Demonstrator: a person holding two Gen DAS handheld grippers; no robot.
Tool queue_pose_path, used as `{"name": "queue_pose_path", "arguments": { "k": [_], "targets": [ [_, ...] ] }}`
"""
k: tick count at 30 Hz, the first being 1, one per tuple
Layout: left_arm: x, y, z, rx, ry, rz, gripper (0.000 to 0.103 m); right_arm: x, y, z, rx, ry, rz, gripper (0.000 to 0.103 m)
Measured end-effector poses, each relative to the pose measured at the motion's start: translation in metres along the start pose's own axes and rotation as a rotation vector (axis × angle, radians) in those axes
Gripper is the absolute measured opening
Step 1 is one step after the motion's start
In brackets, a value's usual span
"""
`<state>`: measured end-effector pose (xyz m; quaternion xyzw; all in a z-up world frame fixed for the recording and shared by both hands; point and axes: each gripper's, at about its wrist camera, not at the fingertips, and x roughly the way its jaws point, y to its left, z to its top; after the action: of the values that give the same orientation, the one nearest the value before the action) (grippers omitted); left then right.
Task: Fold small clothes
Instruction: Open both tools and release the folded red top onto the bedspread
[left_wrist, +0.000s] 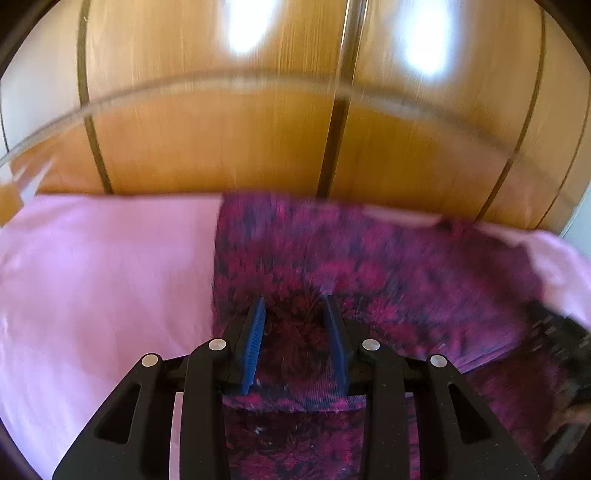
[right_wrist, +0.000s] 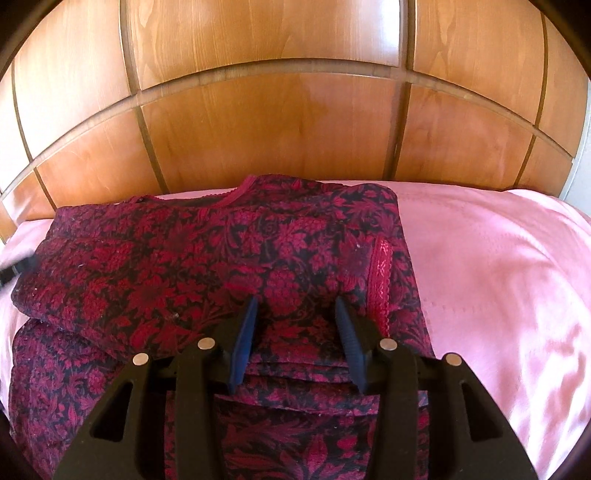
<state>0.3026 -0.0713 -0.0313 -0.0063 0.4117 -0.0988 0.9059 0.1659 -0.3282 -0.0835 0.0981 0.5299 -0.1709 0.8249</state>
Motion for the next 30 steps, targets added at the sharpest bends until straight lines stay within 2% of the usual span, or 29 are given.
{"name": "queue_pose_path", "arguments": {
  "k": [2, 6, 9, 10, 12, 14, 18, 21, 23, 26, 30],
  "targets": [
    [0.012, 0.001, -0.004, -0.022, 0.008, 0.002, 0.031, 0.0, 0.001, -0.001, -0.006, -0.002, -0.002, 0.043],
    [0.01, -0.002, -0.001, -0.063, 0.013, 0.012, 0.031, 0.003, 0.003, -0.001, -0.018, -0.01, -0.015, 0.043],
    [-0.009, 0.0, -0.002, -0.069, -0.009, 0.035, 0.033, 0.003, 0.005, -0.001, -0.029, -0.012, -0.029, 0.043],
    [-0.016, 0.0, -0.004, -0.061, -0.019, 0.043, 0.037, 0.003, 0.005, -0.001, -0.029, -0.012, -0.029, 0.043],
    [-0.037, 0.0, -0.009, -0.064, -0.055, 0.048, 0.052, 0.003, 0.005, -0.001, -0.028, -0.012, -0.026, 0.044],
    [-0.059, -0.001, -0.017, -0.069, -0.095, 0.042, 0.053, 0.003, 0.006, -0.001, -0.026, -0.017, -0.023, 0.044],
    [-0.087, -0.005, -0.032, -0.062, -0.119, 0.04, 0.053, 0.0, 0.005, -0.001, -0.028, -0.016, -0.023, 0.045],
    [-0.106, -0.008, -0.047, -0.058, -0.133, 0.038, 0.053, -0.008, 0.01, 0.0, -0.043, -0.018, -0.058, 0.056],
    [-0.117, -0.008, -0.057, -0.056, -0.142, 0.033, 0.053, -0.016, 0.01, 0.0, -0.024, -0.019, -0.039, 0.074],
    [-0.122, -0.01, -0.067, -0.059, -0.138, 0.027, 0.053, -0.03, 0.01, -0.004, -0.002, -0.024, -0.03, 0.089],
    [-0.128, -0.011, -0.086, -0.069, -0.12, 0.018, 0.053, -0.041, 0.009, -0.018, -0.001, 0.017, 0.0, 0.091]
  ]
}}
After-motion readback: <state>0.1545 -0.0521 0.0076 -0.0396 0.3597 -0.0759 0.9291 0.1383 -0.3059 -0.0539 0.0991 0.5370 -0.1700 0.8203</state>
